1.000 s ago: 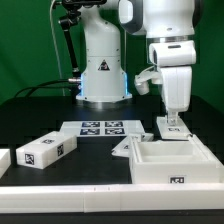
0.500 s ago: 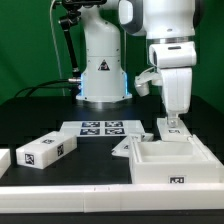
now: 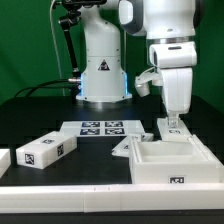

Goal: Assemble cabinet

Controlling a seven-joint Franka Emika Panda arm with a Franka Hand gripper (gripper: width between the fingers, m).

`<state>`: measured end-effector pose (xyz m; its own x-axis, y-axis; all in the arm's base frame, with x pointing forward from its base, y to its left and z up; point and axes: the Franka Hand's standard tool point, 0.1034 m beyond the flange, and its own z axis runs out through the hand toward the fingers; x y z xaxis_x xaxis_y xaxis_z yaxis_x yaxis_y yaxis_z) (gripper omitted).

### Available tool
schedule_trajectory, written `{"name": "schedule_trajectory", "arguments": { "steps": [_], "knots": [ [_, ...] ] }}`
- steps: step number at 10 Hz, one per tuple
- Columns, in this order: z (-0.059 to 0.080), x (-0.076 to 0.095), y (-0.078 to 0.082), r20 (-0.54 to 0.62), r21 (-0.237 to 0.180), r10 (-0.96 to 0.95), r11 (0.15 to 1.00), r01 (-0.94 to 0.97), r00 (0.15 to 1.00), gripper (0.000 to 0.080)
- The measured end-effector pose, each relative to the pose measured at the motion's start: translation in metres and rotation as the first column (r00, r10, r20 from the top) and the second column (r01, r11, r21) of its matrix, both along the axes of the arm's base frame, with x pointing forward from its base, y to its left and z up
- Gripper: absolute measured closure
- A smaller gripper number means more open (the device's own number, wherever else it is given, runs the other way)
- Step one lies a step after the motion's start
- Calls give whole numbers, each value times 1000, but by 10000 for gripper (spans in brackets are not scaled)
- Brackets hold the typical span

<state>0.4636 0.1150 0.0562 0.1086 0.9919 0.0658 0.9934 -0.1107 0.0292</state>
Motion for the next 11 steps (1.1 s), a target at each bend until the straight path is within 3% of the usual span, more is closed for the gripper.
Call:
{"name": "schedule_trajectory", "arguments": {
  "steps": [7, 11],
  "knots": [
    [1, 48, 0, 11, 10, -21, 1000, 21, 1000, 729],
    [1, 49, 0, 11, 10, -23, 1000, 23, 1000, 729]
  ]
}}
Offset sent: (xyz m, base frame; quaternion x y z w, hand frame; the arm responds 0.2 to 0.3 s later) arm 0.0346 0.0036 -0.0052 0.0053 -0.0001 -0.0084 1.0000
